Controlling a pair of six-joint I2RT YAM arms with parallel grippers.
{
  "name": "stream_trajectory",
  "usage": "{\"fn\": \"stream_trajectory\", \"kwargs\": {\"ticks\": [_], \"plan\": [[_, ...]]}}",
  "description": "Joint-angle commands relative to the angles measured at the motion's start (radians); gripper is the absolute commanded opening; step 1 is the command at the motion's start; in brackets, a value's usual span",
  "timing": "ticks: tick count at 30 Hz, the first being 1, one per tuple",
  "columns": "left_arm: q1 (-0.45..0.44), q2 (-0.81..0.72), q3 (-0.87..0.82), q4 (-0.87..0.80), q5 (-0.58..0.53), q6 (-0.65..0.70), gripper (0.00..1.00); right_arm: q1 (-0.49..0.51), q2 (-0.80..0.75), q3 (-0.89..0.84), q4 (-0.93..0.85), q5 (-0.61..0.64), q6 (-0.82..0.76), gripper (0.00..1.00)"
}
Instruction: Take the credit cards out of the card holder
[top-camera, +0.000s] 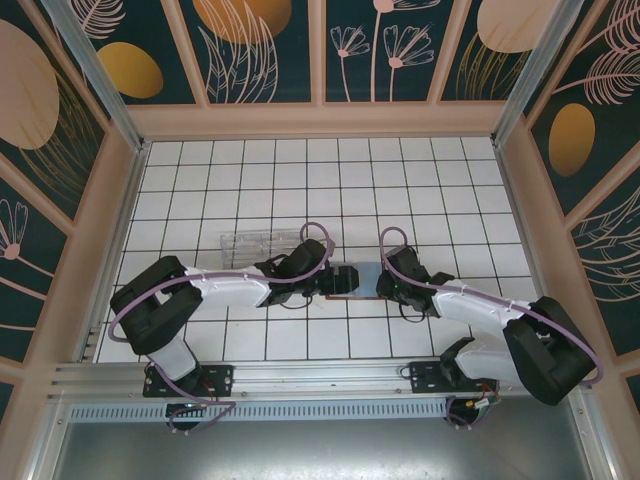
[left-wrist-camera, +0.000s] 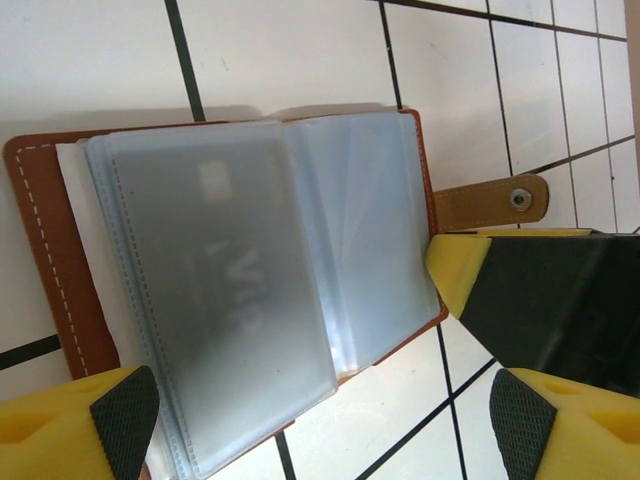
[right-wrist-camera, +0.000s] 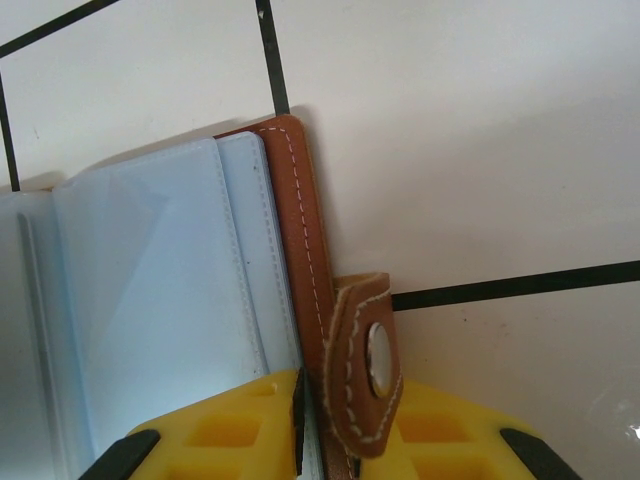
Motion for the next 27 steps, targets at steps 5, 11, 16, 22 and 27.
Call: {"fn": "stream_trajectory", "kwargs": {"ticks": [5, 11, 16, 22, 27], "plan": [[-0.003, 0.036, 0.015, 0.018, 0.032, 0.012, 0.88, 0.0, 0.005, -0.023, -0.014, -0.016, 0.005, 0.21], [-0.003, 0.036, 0.009, 0.046, 0.045, 0.012, 0.88, 0.0, 0.006, -0.027, -0.011, -0.016, 0.008, 0.21], [-0.003, 0.036, 0.009, 0.073, 0.07, 0.01, 0.88, 0.001, 0.012, -0.029, -0.004, -0.02, 0.009, 0.21], [-0.008, 0.079, 0.018, 0.09, 0.09, 0.009, 0.88, 0.004, 0.012, -0.029, -0.004, -0.021, 0.011, 0.21], [-0.011, 0.08, 0.026, 0.088, 0.09, 0.013, 0.89, 0.006, 0.014, -0.032, -0.001, -0.019, 0.012, 0.21]]}}
